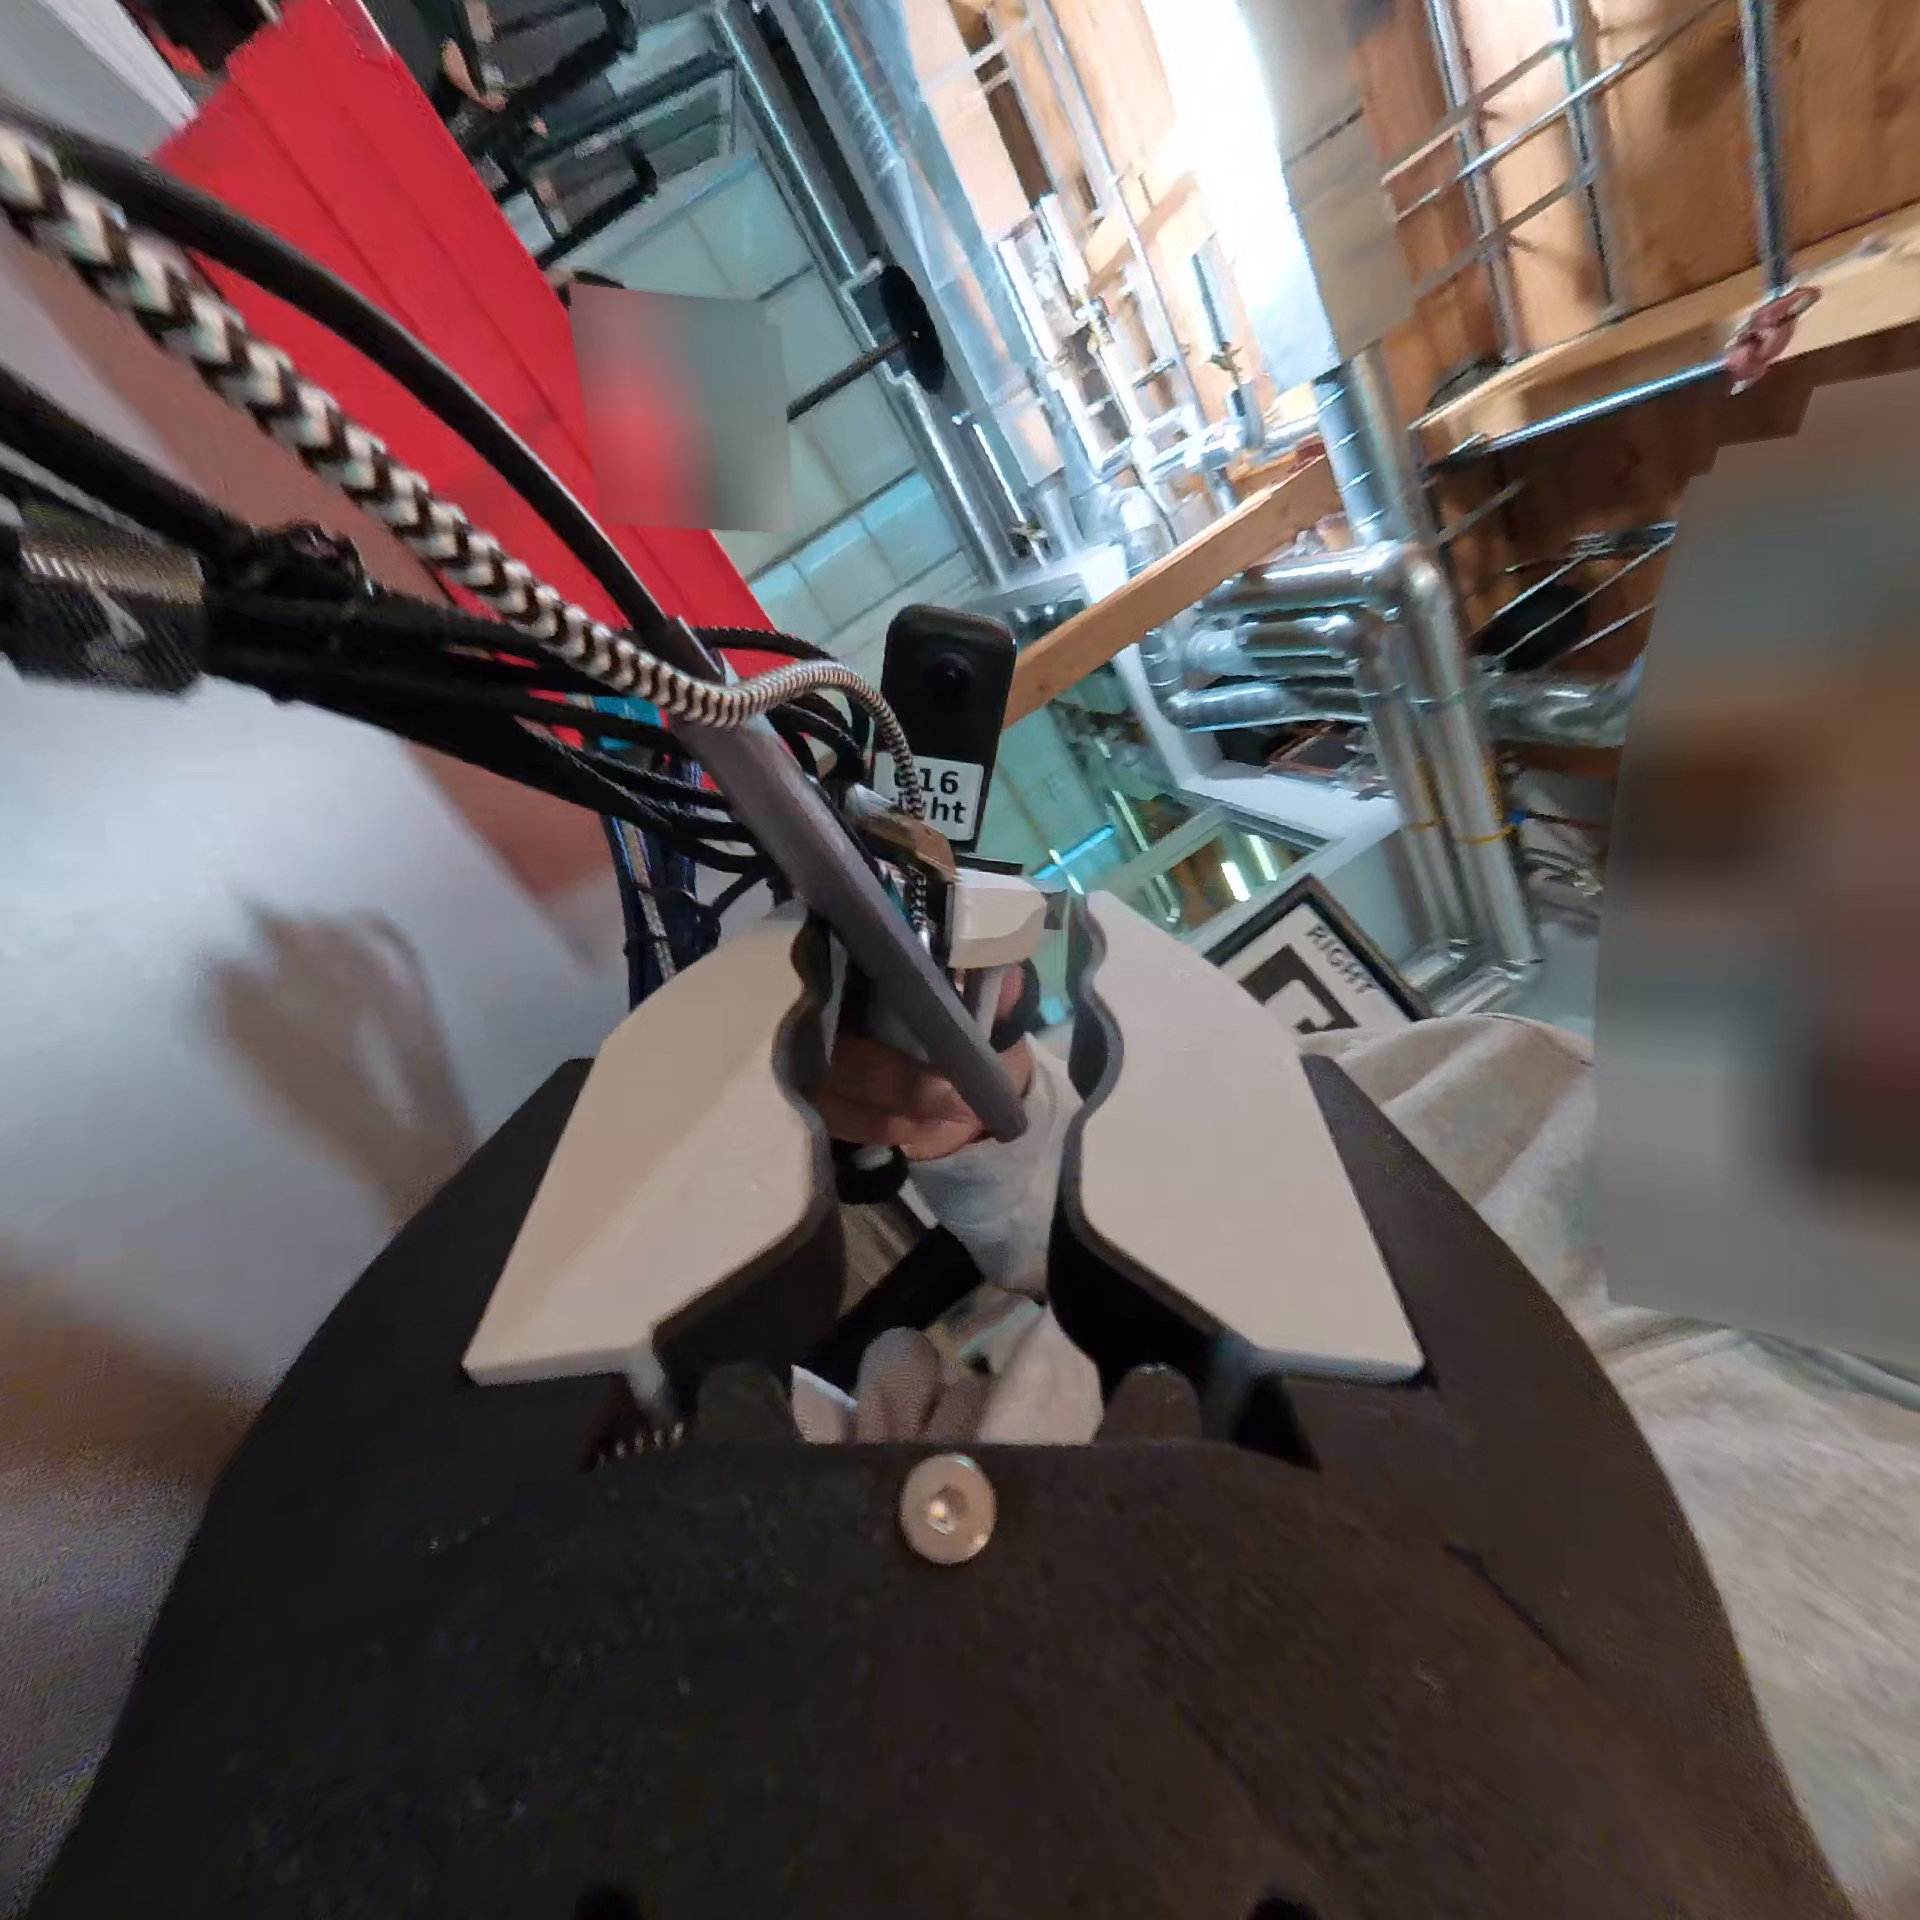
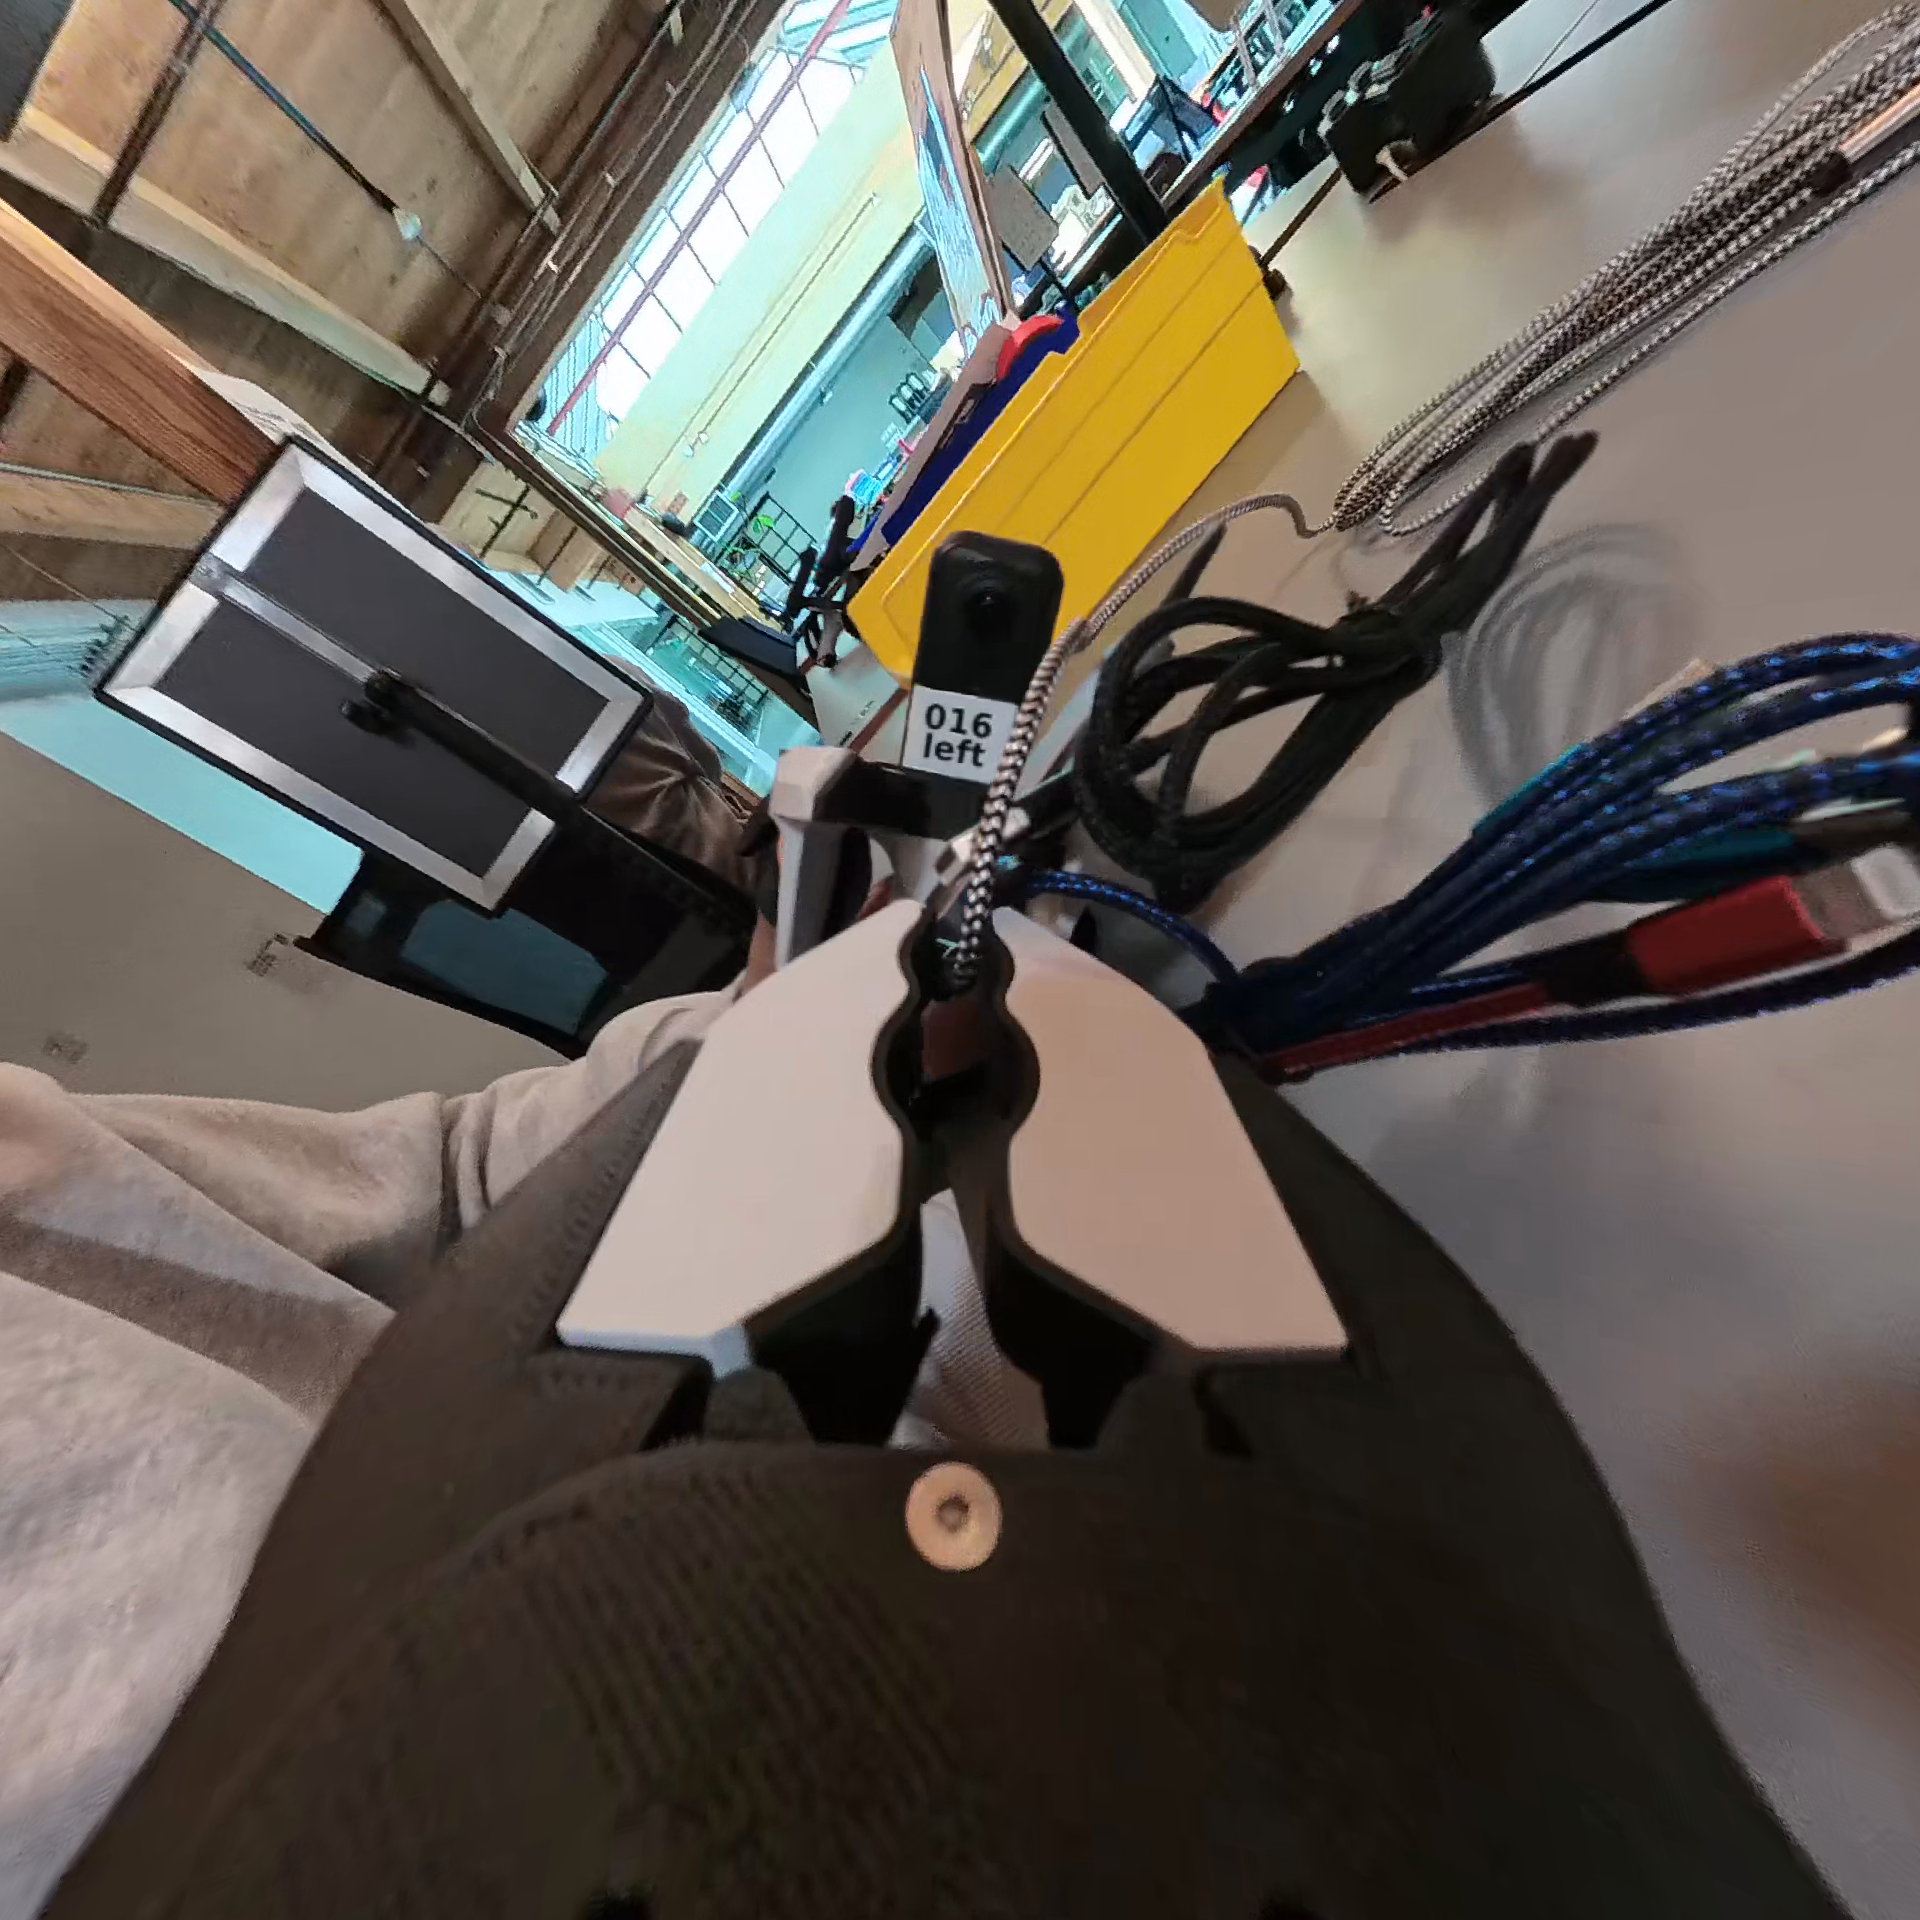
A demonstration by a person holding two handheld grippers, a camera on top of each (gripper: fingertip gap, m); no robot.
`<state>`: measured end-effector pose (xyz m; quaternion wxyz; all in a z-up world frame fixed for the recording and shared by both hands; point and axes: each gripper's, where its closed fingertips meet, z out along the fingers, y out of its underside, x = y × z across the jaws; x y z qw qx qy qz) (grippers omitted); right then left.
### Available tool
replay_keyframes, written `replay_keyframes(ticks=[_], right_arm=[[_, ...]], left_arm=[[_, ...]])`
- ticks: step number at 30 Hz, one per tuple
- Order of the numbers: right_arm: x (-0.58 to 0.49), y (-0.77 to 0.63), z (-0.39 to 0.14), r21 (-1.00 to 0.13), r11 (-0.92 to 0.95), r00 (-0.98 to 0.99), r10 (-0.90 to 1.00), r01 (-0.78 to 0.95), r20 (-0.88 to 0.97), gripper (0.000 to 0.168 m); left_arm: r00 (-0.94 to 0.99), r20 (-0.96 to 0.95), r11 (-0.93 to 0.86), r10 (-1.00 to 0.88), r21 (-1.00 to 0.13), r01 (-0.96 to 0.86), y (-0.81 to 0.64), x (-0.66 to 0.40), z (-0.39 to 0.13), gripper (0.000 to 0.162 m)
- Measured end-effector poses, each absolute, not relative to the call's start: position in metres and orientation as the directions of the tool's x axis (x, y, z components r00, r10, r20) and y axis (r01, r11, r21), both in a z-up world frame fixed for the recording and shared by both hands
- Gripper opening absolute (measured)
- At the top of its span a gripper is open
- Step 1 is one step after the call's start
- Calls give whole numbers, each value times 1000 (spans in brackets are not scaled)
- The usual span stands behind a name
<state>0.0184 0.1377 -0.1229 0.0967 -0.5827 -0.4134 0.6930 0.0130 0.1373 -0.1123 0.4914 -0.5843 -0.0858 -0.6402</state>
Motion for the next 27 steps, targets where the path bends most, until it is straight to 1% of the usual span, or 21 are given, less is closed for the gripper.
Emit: replay_keyframes(ticks=[1, 2, 5, 7, 9, 13, 20, 22, 24, 27], right_arm=[[18, 138, -123, -701, -626, -300, 634, 341, -713, 7], [17, 137, -122, -717, -614, -298, 653, 331, -697, 7], [16, 136, -121, -759, -575, -294, 701, 306, -650, 7], [16, 133, -121, -770, -557, -299, 712, 311, -635, 7], [16, 134, -121, -761, -568, -300, 701, 314, -647, 7], [16, 137, -123, -753, -575, -288, 698, 320, -656, 6], [15, 148, -124, -744, -566, -268, 701, 354, -661, 6], [15, 154, -124, -724, -595, -244, 688, 349, -683, 2], [15, 158, -125, -691, -631, -230, 657, 353, -718, 2], [14, 157, -124, -717, -606, -216, 692, 345, -689, 2]], left_arm=[[134, 839, -531, -527, -448, 720, 136, 16, -112, 44], [112, 844, -563, -524, -443, 698, 134, 21, -113, 44], [96, 858, -654, -505, -453, 606, 129, 41, -120, 30], [131, 848, -653, -514, -485, 582, 128, 46, -122, 21], [137, 844, -634, -519, -487, 601, 130, 45, -121, 17], [189, 845, -629, -500, -504, 592, 133, 46, -125, 14], [220, 864, -635, -452, -486, 600, 141, 46, -129, 11], [210, 874, -638, -438, -467, 612, 144, 44, -130, 11], [212, 878, -637, -429, -461, 618, 146, 44, -131, 11], [211, 875, -637, -435, -465, 615, 144, 44, -130, 11]])
